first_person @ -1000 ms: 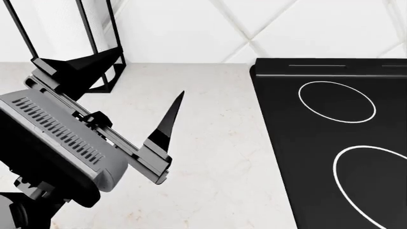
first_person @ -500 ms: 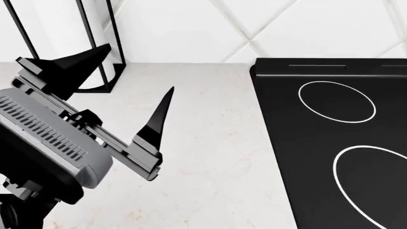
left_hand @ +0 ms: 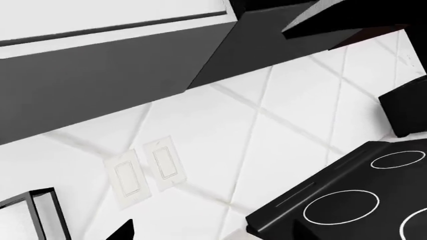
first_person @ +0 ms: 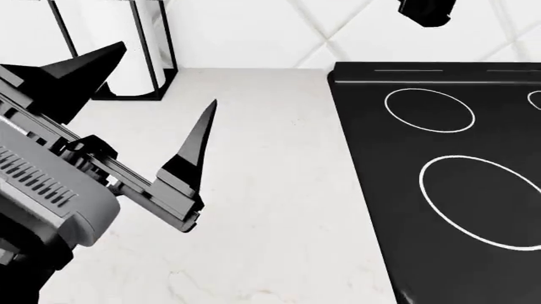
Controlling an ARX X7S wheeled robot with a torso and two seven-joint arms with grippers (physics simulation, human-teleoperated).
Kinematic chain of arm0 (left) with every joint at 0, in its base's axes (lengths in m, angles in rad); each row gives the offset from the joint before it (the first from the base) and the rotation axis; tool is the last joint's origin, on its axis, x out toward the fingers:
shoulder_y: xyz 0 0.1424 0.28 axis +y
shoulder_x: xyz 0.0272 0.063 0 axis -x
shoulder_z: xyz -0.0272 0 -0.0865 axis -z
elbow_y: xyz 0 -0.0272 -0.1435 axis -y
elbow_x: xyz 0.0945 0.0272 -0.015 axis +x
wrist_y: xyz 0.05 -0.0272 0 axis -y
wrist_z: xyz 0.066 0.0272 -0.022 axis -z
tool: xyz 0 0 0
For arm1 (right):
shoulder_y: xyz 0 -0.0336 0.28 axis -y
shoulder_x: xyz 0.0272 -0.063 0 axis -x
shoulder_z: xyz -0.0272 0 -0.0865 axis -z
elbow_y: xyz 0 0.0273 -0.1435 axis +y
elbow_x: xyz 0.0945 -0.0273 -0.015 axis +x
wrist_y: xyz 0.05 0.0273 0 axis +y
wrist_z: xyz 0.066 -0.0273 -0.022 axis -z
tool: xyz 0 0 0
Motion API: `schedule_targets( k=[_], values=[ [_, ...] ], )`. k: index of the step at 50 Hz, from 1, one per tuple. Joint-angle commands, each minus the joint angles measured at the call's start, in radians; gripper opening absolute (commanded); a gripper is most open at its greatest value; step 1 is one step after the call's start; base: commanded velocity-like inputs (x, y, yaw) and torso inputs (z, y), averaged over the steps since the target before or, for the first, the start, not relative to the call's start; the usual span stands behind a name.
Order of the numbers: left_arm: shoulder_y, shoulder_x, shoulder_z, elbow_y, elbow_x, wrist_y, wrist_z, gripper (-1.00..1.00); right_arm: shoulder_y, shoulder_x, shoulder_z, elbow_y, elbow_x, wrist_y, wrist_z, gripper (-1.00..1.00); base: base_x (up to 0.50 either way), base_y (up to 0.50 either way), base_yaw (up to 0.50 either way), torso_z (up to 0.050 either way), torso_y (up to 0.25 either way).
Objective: Pick the banana, garlic from the counter and place them in the cabinet. Then close the cabinet.
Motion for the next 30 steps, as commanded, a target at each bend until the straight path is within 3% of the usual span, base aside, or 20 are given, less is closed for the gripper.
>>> schedule_targets(
  k=[1, 30],
  values=[
    [-0.005, -0.016, -0.018, 0.007, -0.02, 0.012, -0.008, 1.0, -0.064, 0.061, 0.017, -0.147, 0.02, 0.074, 0.011, 1.0, -0.34, 0.39, 0.0, 0.0, 0.0],
    [-0.059, -0.074, -0.066, 0.017, -0.12, 0.01, -0.025, 1.0, -0.223, 0.087, 0.109, -0.297, 0.052, 0.074, 0.065, 1.0, -0.02, 0.5, 0.0, 0.0, 0.0]
  ],
)
